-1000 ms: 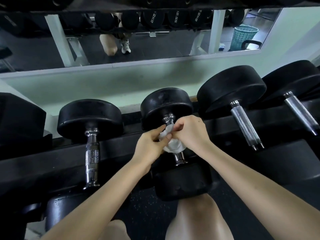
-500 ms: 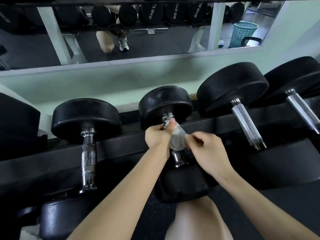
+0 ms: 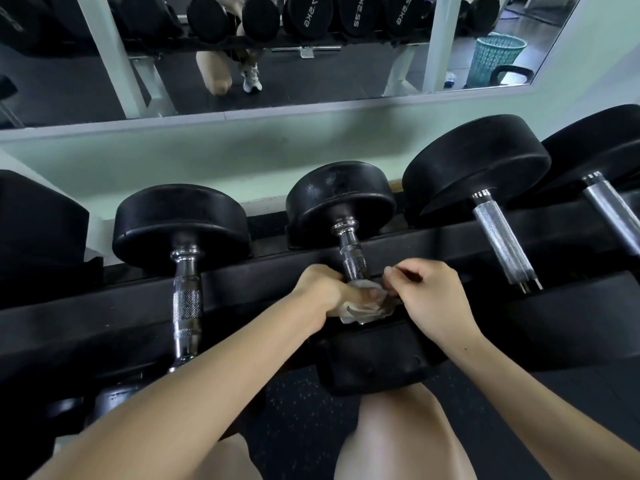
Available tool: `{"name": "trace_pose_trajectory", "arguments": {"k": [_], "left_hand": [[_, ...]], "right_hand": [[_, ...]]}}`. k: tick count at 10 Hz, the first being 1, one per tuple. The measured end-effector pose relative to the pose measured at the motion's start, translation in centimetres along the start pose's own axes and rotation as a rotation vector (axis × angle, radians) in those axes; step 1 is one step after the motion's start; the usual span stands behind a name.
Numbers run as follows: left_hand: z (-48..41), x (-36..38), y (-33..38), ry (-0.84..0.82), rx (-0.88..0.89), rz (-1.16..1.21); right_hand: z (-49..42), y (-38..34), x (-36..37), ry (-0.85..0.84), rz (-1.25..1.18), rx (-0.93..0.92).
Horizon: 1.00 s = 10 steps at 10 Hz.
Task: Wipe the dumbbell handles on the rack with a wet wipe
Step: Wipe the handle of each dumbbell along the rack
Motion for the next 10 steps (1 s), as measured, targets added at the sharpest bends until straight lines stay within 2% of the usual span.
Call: {"name": "trace_pose_trajectory", "arguments": {"k": [1, 2, 4, 6, 7, 8, 10], "left_hand": [[-1.1, -0.1, -0.2, 0.035, -0.099, 0.494], [-1.6, -0.5, 0.4, 0.066, 0.017, 0.377], [-1.1, -0.8, 1.1, 0.101, 0.166, 0.338], [0.1, -1.7, 0.4, 0.245, 0.138, -0.039], [0.9, -1.6, 0.6, 0.221, 0.176, -0.02], [1.4, -1.1, 0.7, 0.14, 0.184, 0.101], [1.6, -2.1, 1.2, 0.259, 0.191, 0.3]], "right_hand": [[0.0, 0.1, -0.1, 0.013, -0.001, 0.003], [0.1, 0.1, -0.2, 0.019, 0.008, 0.007], [0.2, -0.1, -0.2, 0.011, 0.0, -0.003], [0.3, -1.2, 1.1, -0.182, 0.005, -0.021], [0.1, -1.1, 1.3, -0.205, 0.022, -0.005], [0.1, -0.6, 1.4, -0.205, -0.042, 0.02], [0.1, -0.4, 0.9, -0.15, -0.178, 0.014]]}}
Point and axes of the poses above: each hand's wrist, its own z-axis away from the middle knuckle, its own x-axis out of the palm, y = z × x, the point moved 9 cm from there along -z, towards the middle knuckle, and after that the axes turned 1 degree about -z, right-handed, at the moved point
